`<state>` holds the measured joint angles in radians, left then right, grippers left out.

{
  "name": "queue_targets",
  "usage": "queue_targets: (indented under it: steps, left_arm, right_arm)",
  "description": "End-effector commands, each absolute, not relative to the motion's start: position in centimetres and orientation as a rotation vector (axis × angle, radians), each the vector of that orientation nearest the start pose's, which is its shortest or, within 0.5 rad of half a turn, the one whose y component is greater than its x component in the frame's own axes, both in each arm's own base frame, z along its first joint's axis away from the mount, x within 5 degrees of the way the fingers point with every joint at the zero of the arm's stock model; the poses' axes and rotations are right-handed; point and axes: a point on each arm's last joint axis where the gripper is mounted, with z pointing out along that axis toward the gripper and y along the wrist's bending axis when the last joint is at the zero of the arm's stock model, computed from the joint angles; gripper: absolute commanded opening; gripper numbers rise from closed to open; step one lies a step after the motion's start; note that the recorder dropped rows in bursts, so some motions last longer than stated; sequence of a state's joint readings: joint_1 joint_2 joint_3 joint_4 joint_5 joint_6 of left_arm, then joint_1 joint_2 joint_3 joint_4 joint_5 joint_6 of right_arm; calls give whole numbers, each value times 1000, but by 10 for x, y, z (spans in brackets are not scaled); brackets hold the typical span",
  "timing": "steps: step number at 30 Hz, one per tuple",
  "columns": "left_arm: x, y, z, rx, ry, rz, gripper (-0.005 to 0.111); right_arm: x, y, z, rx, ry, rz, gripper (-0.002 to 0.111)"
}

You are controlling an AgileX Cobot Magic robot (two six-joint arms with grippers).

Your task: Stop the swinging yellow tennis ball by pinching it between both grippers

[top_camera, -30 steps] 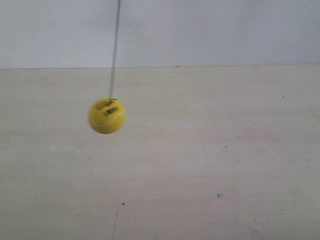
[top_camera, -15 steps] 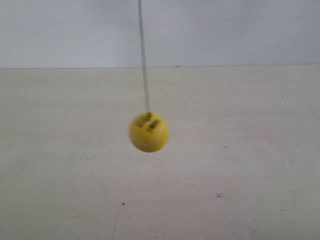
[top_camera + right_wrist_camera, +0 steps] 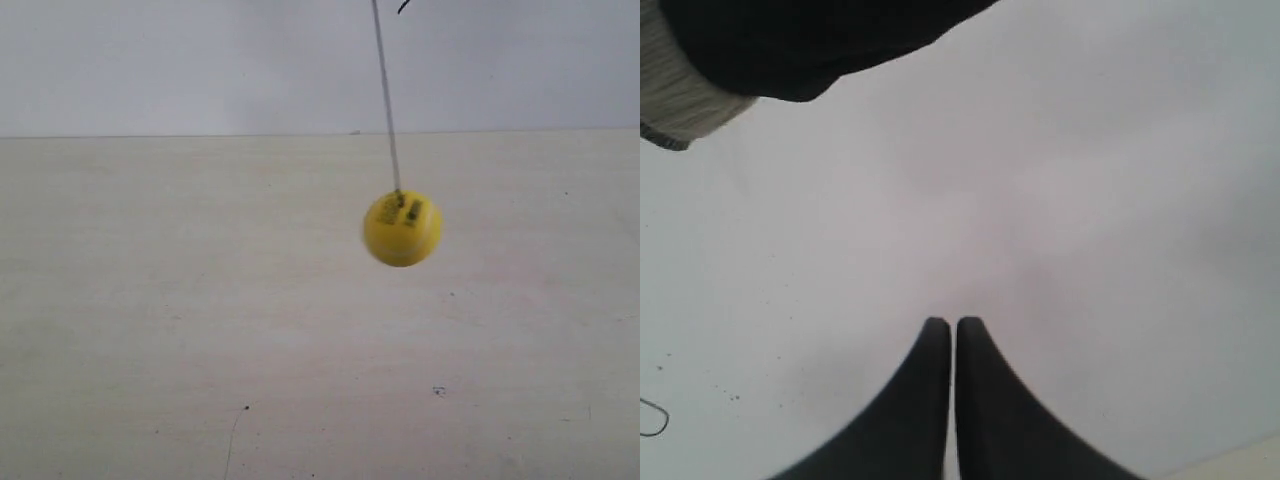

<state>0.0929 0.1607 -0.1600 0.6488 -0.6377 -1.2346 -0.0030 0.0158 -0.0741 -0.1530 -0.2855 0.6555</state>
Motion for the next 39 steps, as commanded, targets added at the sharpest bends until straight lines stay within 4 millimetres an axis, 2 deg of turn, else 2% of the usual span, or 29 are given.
queue_targets:
  steps: [1,4,8,14,23,28,35,39]
  left_arm:
    - [68,-47,304,209,1178,-733,5]
    - [91,-47,296,186,1277,-779,5]
    - [116,-45,278,204,1405,-720,5]
    - [142,-48,259,287,1485,-743,5]
    - [165,-55,236,400,1462,-857,5]
    - [173,-68,215,527,1506,-831,5]
    - [184,-87,194,625,1516,-779,5]
    - [195,-99,190,670,1517,-809,5]
  right_arm:
    - [55,10,268,162,1163,466,0]
    - [66,19,267,41,1210,462,0]
    - [85,29,262,-67,1292,492,0]
    - [107,48,252,-269,1330,617,0]
    - [150,61,223,-426,1460,721,0]
    - [166,69,212,-516,1495,807,0]
    - [174,72,203,-577,1540,825,0]
    - [175,72,201,-582,1545,825,0]
